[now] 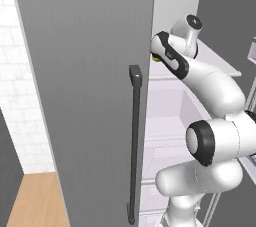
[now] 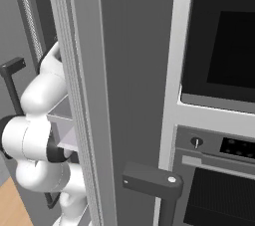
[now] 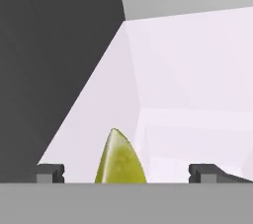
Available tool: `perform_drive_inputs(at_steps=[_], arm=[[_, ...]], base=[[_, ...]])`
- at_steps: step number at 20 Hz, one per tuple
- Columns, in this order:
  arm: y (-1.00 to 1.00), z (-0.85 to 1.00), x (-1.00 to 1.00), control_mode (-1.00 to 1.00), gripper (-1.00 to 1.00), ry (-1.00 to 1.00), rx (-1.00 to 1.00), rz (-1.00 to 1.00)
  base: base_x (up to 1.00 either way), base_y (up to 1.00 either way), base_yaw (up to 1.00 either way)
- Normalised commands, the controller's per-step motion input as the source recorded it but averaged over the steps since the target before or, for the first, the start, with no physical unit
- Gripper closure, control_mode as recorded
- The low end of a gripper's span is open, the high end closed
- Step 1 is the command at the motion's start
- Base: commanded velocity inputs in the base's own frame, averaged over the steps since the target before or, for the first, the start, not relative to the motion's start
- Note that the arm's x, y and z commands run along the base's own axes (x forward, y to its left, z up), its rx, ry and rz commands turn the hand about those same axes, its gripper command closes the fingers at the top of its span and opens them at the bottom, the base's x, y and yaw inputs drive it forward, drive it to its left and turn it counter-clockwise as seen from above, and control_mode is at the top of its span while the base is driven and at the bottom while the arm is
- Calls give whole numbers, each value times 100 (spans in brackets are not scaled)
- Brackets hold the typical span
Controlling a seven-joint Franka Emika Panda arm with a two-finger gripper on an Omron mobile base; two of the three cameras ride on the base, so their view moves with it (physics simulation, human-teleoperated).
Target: Place one lemon wedge and one steak in each tupperware on the nearby counter, to pack two identical lunches.
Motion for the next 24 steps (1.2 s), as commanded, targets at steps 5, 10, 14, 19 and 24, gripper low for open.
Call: perform_drive_inputs(at_steps=[5, 10, 14, 19, 24], arm=[[13, -11, 10, -100, -100, 0, 0, 0], [4, -4, 0, -100, -100, 0, 0, 0], [0, -4, -1, -100, -100, 0, 0, 0], [0, -13, 0, -100, 100, 0, 0, 0], [0, -17, -5, -100, 100, 0, 0, 0]], base=[[0, 0, 0], [0, 0, 0], [0, 0, 0], [0, 0, 0], [0, 0, 0]])
